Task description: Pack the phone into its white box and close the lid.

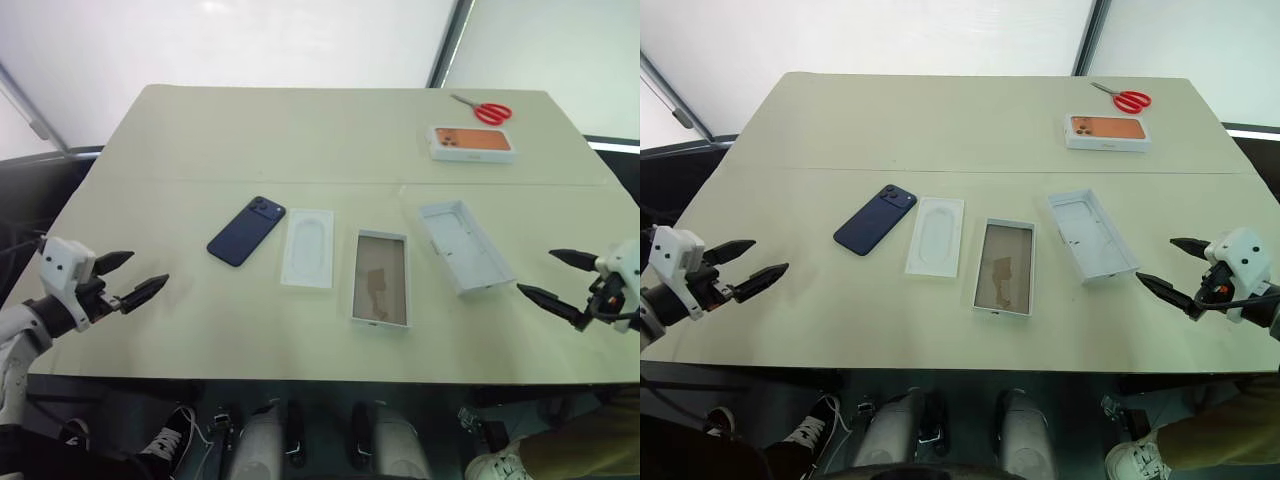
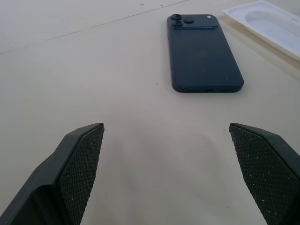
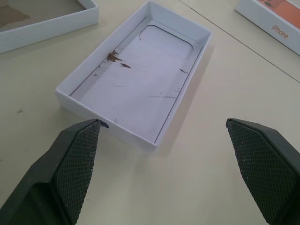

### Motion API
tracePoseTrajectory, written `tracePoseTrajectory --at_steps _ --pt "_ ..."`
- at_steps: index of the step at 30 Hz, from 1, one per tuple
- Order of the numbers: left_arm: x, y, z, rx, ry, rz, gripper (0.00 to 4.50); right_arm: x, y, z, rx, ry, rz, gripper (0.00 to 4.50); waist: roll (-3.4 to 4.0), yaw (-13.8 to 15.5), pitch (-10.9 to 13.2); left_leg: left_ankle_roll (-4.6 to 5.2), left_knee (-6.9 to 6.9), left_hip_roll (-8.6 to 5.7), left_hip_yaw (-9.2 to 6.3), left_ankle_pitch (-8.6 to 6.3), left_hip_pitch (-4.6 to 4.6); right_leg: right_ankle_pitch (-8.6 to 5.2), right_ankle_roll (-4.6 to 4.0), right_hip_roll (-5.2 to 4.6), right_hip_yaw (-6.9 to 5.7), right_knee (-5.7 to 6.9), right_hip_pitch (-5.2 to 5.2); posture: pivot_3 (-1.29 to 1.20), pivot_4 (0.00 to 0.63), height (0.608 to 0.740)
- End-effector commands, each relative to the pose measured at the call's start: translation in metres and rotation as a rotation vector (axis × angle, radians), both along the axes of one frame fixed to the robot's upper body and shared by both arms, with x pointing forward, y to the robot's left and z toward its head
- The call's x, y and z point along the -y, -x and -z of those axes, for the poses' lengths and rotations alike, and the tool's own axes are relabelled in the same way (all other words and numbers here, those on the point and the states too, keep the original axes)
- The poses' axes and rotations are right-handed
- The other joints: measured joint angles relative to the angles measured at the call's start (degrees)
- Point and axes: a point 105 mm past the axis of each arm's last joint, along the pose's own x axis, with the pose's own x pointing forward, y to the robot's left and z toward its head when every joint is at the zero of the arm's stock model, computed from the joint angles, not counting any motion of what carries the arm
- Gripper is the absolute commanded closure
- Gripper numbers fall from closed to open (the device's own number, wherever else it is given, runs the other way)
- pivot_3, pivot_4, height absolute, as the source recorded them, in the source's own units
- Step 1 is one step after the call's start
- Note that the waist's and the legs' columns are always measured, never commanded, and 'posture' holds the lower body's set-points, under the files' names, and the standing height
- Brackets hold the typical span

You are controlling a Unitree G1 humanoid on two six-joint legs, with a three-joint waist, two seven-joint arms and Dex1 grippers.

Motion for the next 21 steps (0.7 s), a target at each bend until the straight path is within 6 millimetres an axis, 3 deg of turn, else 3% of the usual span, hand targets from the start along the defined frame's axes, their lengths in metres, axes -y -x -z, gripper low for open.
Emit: tracePoseTrajectory --at_steps 1,21 --pt "-0.001 -0.001 -0.019 0.07 -0.013 0.002 0.01 0.005 0.0 -0.019 0.065 0.025 0.007 0.0 0.0 0.06 0.0 0.0 0.0 0.0 0.0 0.0 0.0 0.0 0.0 0.0 0.0 0.0 0.0 0.0 0.15 0.738" --pt "0.007 -0.009 -0.026 0.087 -0.047 0.018 0.01 -0.004 -0.016 -0.026 0.095 0.023 -0.018 0.0 0.0 0.03 0.0 0.0 -0.01 -0.02 0.0 0.0 -0.01 0.0 -0.01 -0.02 0.0 0.0 -0.02 0.0 0.15 0.738"
